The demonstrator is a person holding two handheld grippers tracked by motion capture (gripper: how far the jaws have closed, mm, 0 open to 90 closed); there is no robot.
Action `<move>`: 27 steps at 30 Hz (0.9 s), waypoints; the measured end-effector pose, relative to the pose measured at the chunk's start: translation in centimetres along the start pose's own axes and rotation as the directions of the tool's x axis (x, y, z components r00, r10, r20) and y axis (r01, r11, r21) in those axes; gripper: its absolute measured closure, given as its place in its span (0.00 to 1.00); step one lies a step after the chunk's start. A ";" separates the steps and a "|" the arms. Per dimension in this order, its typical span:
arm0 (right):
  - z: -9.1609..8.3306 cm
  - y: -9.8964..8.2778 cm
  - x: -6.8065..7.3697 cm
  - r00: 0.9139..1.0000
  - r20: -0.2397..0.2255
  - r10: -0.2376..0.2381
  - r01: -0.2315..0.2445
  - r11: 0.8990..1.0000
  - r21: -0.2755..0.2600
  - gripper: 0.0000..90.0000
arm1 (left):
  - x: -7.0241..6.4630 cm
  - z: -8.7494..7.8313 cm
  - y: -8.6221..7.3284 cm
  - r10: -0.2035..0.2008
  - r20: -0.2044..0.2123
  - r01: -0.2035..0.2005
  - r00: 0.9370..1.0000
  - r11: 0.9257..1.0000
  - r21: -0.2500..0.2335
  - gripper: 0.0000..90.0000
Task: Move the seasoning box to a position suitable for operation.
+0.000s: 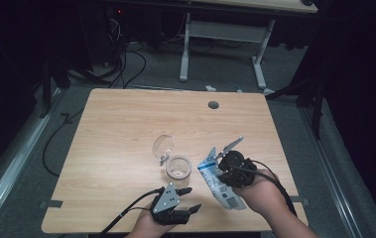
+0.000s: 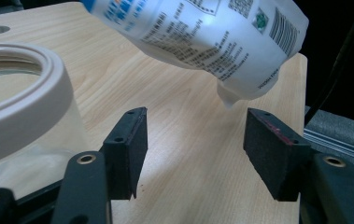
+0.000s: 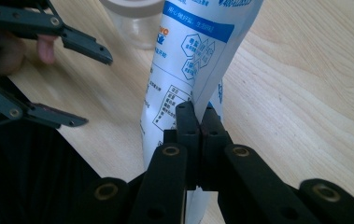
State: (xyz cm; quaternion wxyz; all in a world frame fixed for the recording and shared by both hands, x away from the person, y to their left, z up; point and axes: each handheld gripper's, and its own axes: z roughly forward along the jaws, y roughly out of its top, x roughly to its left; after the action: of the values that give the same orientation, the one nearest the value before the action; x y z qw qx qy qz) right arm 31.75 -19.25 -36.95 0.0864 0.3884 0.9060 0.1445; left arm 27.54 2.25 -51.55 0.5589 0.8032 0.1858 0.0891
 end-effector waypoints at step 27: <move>0.3 2.6 1.9 0.999 -0.040 -0.021 0.022 1.000 0.011 1.00 | -1.7 3.6 0.6 -0.005 0.006 0.005 1.000 0.999 0.045 0.30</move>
State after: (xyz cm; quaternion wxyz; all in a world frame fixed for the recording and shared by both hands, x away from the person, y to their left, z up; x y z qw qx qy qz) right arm 32.28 -16.09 -36.47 0.0677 0.3763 0.9124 0.1458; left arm 27.37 -1.72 -52.22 0.5414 0.8155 0.1880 0.0809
